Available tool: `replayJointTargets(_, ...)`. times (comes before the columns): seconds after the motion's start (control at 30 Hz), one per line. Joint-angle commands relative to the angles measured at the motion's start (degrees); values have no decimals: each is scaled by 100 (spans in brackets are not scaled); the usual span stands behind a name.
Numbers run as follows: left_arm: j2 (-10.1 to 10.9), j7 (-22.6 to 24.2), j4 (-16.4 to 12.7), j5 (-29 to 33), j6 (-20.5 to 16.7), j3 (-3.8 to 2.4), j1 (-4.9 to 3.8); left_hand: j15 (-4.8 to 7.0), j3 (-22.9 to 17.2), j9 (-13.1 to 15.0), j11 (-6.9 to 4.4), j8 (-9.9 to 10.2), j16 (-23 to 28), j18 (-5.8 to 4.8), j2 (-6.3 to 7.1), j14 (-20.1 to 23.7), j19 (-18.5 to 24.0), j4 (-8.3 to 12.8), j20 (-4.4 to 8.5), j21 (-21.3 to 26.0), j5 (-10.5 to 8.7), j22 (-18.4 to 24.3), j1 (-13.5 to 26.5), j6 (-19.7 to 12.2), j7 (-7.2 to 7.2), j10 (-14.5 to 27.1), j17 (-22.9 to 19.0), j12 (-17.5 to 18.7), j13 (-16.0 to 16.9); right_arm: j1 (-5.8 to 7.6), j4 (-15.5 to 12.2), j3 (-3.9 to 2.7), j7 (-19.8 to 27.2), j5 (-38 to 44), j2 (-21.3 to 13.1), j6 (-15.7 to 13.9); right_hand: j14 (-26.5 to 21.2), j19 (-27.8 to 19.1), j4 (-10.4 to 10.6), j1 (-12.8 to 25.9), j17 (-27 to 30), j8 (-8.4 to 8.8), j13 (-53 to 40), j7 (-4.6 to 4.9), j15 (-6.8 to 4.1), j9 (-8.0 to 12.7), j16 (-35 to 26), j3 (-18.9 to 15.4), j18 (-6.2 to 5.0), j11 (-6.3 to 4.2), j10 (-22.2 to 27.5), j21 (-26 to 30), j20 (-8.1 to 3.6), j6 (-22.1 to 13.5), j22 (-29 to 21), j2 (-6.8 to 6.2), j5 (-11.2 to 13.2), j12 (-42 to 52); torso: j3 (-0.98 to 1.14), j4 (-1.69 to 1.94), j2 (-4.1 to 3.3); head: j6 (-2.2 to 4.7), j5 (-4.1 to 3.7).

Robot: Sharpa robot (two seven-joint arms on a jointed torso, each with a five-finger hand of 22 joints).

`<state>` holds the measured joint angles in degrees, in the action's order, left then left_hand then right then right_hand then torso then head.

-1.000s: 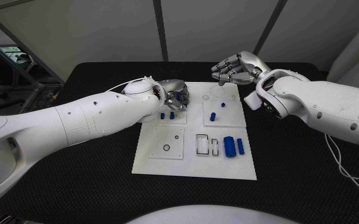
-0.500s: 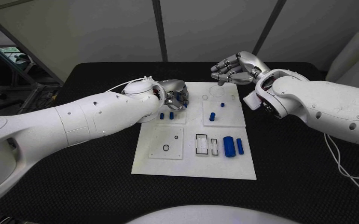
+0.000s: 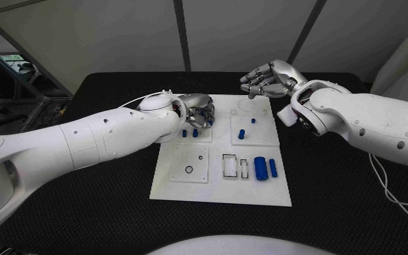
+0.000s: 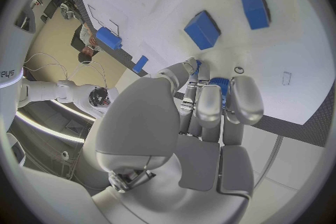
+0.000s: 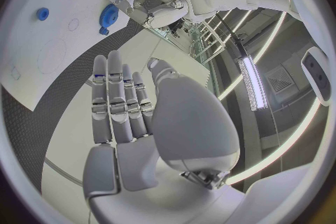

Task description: Assemble the parts on the task board

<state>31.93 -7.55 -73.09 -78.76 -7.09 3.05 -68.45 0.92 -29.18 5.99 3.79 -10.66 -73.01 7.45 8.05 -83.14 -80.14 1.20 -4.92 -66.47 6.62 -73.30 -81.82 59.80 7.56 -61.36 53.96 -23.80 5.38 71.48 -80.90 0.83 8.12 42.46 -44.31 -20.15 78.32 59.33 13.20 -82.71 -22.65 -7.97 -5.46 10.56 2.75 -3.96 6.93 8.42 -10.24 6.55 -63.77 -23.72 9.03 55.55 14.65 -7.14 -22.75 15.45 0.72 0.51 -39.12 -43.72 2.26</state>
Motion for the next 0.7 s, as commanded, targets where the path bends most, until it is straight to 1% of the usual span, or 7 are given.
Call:
replayJointTargets(0.03,82,100,-103,55,-100,-61,-6,-13,-29,-10,0,41,-33,-211,-5,16,18,-1,8,-26,3,-11,42,39,16,-57,-1,48,-4,9,12,-3,25,9,-2,30,23,45,-1,-10,8,-10,8,23,-5,5,-34,22,-20,3,15,31,3,13,-6,27,-31,-28,2,-1,2,14,1)
replayJointTargets(0.1,119,90,-148,66,-105,-131,-6,-14,-29,-11,1,44,-37,-211,-3,14,17,-2,7,-28,2,-14,50,43,18,-61,3,55,-6,9,17,-3,24,9,-6,29,23,45,-1,-10,8,-10,8,23,-5,5,-34,22,-20,3,15,31,3,13,-6,27,-31,-28,4,0,0,18,-1)
replayJointTargets(0.23,226,58,-273,106,-100,-280,-5,-17,-31,-12,4,49,-46,-212,2,10,15,-3,4,-33,1,-20,67,53,22,-72,14,69,-8,9,28,-3,23,9,-11,27,26,47,0,-10,7,-11,12,23,-5,5,-39,29,-20,3,13,34,3,14,-8,32,-31,-29,-1,11,-1,26,-8)
replayJointTargets(0.33,325,29,-369,147,-69,-351,-5,-18,-33,-14,4,53,-50,-213,3,8,12,-2,3,-38,1,-25,76,61,23,-81,16,78,-9,9,35,-3,19,14,-15,29,29,50,1,-10,7,-12,20,23,-5,5,-46,40,-20,3,10,37,3,15,-10,38,-30,-30,1,16,0,33,4)
replayJointTargets(0.47,453,-14,-472,245,-23,-392,-3,-19,-35,-16,6,59,-49,-212,6,8,15,-3,2,-32,1,-23,84,62,25,-84,9,87,-11,9,44,-3,16,49,-22,21,29,50,1,-10,7,-12,20,23,-5,5,-46,40,-20,3,10,37,3,15,-10,38,-30,-30,-1,8,-2,30,-13)
replayJointTargets(0.6,586,-60,-561,294,16,-409,-2,-20,-37,-18,8,66,-49,-212,8,9,14,-2,0,-34,2,-25,91,61,27,-85,3,98,-14,8,49,-3,15,63,-30,15,30,51,1,-9,6,-13,22,23,-5,5,-48,42,-20,3,9,38,3,16,-11,39,-29,-30,-4,5,-7,29,-14)
replayJointTargets(0.7,691,-102,-606,318,67,-416,-2,-21,-37,-18,8,66,-49,-212,8,9,14,-2,0,-34,2,-25,91,61,27,-85,3,98,-14,8,52,-3,15,68,-34,14,30,51,1,-9,6,-13,22,23,-5,5,-48,42,-20,3,9,38,3,16,-11,39,-29,-30,-1,3,-3,29,-10)
